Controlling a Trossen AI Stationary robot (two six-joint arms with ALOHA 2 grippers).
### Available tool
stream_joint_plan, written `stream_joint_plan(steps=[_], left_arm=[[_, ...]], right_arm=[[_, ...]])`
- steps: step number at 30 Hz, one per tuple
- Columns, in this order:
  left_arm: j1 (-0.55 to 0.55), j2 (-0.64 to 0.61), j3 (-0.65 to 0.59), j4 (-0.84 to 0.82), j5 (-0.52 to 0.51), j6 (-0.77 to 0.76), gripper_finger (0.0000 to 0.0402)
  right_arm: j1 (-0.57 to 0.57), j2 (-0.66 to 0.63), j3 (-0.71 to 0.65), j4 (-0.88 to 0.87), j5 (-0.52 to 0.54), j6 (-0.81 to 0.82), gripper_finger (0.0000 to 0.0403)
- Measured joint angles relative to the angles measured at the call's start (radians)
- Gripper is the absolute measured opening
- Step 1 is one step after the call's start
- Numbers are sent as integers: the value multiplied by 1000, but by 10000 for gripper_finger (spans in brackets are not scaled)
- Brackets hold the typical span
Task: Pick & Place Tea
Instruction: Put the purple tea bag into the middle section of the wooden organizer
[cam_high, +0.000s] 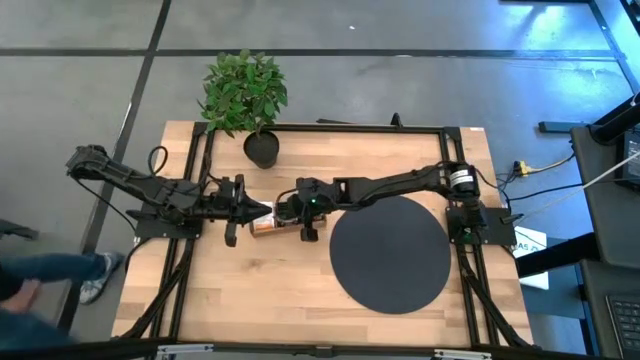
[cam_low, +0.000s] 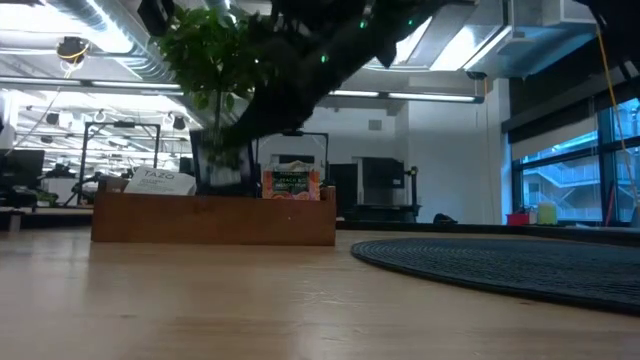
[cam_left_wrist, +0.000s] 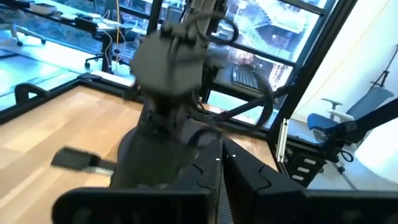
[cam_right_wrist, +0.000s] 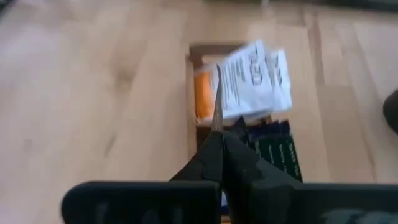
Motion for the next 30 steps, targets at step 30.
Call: stream_joint_plan(steps=[30], left_arm=[[0, 0, 0, -11, -4, 3, 13]], right_arm=[[0, 102, 0, -11, 43, 4, 62]])
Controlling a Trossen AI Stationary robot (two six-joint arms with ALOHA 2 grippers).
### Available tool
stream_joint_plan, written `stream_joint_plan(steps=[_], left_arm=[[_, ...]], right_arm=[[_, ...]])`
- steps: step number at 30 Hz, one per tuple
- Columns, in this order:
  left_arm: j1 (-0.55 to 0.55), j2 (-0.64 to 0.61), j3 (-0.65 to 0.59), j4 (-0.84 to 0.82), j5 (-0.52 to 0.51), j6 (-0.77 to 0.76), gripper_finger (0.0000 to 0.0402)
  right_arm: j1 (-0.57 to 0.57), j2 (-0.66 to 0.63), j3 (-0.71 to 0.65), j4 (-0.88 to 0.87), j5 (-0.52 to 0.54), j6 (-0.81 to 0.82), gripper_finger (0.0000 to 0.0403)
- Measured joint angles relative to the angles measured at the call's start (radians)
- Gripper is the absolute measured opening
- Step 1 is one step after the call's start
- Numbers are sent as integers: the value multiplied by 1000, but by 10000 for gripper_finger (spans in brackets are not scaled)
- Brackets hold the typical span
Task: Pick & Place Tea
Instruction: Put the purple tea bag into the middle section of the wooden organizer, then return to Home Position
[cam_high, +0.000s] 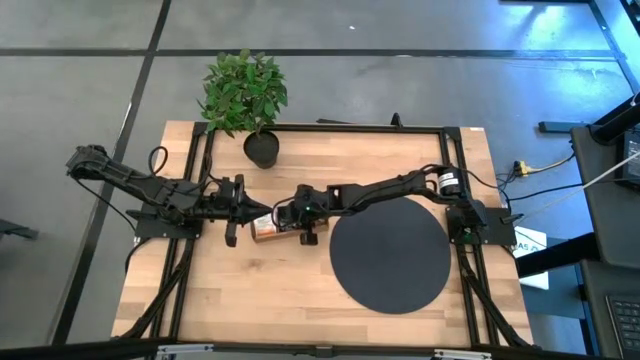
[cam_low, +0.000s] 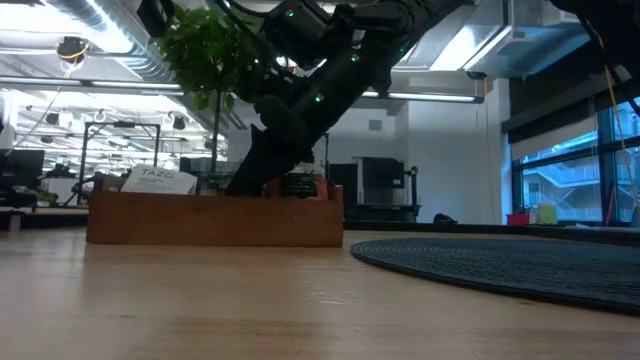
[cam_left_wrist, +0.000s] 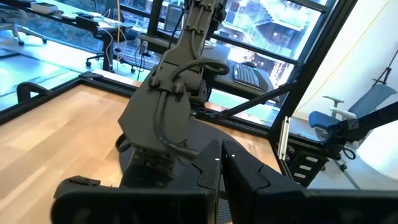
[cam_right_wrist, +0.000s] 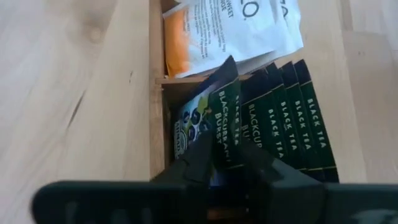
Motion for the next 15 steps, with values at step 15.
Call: stream_joint_plan(steps=[15], left_arm=[[0, 0, 0, -10, -6, 0, 13]], right_arm=[[0, -117, -1, -133, 38, 82, 117]])
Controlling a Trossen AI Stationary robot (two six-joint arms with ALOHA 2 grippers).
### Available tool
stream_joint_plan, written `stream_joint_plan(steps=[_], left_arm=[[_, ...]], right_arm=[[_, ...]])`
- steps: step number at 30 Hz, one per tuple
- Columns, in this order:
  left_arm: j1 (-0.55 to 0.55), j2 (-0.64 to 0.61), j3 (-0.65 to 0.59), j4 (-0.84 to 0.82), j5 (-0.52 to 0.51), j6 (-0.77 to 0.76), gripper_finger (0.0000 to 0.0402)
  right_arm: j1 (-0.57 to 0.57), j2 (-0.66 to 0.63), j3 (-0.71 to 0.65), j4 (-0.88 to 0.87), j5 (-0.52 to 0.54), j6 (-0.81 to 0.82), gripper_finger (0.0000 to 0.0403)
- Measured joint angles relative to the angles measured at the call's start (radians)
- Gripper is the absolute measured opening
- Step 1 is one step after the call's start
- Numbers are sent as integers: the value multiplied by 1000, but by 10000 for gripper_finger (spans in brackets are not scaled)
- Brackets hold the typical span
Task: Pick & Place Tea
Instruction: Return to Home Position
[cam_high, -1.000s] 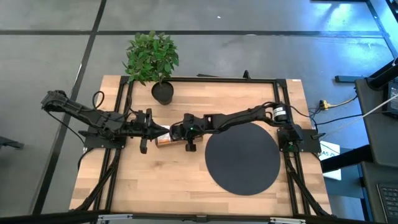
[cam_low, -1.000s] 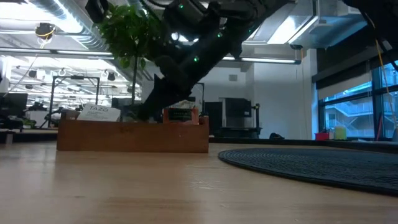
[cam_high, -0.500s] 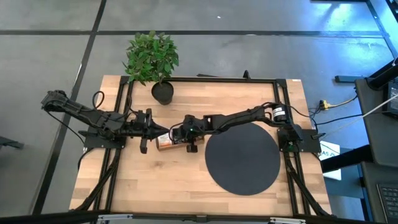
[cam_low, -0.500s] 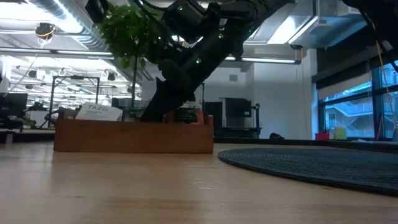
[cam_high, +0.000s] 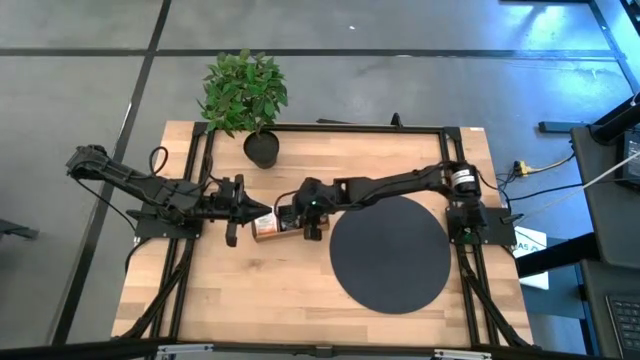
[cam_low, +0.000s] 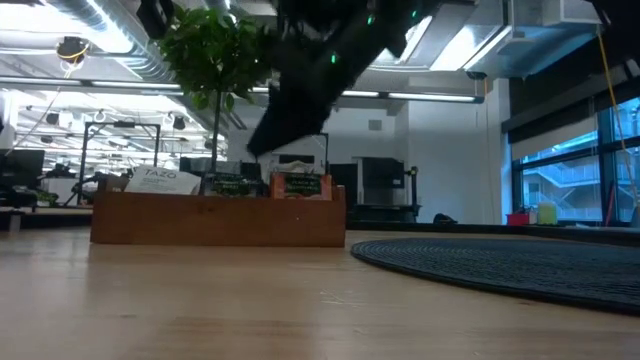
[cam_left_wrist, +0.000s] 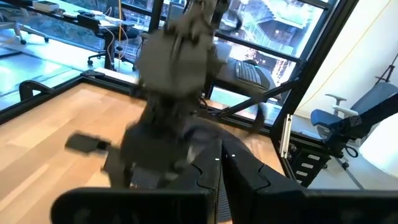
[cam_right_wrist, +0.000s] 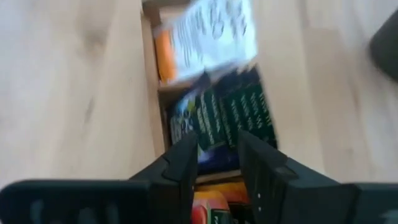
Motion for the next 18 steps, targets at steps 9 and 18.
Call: stream_joint_plan(steps=[9, 18], left_arm=[[0, 0, 0, -129, -58, -47, 9], [0, -59, 0, -163, -107, -102, 10]], right_arm=[[-5, -254, -17, -196, -1, 52, 117], [-4, -670, -463, -72, -20, 132, 117]])
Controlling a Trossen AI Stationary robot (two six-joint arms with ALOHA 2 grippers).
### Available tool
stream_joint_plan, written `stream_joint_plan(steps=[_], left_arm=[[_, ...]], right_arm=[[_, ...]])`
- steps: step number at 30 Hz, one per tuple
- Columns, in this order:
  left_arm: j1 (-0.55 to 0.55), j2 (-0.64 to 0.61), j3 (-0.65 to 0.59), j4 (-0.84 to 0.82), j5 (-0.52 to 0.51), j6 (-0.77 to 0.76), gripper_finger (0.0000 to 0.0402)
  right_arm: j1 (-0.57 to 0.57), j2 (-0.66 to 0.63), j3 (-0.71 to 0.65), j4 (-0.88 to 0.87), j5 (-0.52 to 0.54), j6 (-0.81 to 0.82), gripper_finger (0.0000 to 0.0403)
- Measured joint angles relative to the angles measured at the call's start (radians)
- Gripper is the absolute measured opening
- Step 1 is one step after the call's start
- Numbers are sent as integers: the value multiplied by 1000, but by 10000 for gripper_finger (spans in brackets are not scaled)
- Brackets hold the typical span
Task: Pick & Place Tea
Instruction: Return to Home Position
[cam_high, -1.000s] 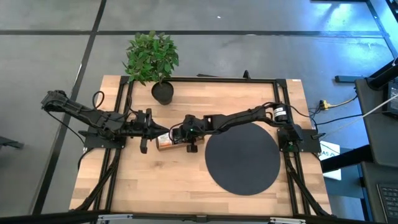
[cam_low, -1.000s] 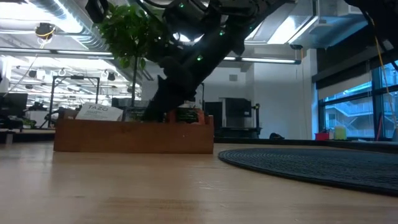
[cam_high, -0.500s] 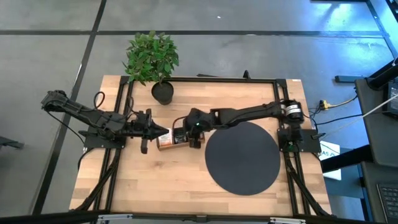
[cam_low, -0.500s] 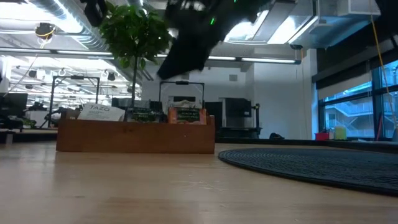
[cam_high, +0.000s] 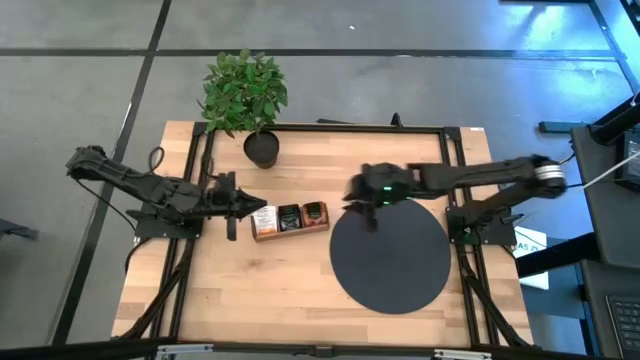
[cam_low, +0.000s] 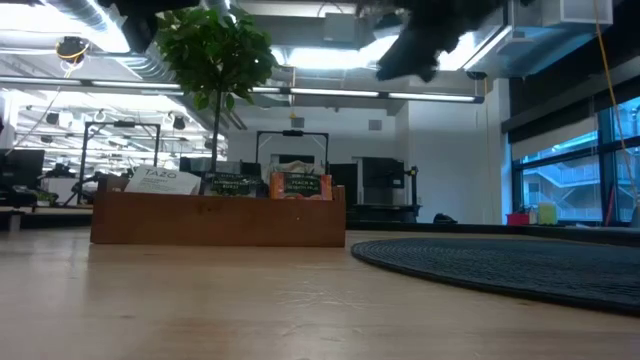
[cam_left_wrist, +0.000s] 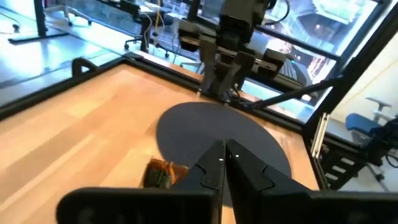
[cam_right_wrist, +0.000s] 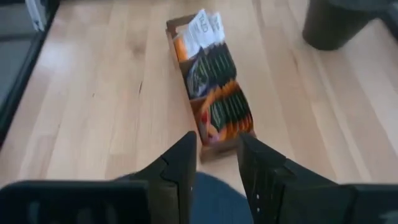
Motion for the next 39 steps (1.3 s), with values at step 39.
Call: stream_joint_plan(steps=[39], left_arm=[[0, -673, -362, -91, -97, 62, 13]], right_arm=[[51, -962, -1034, 948, -107, 231, 117]])
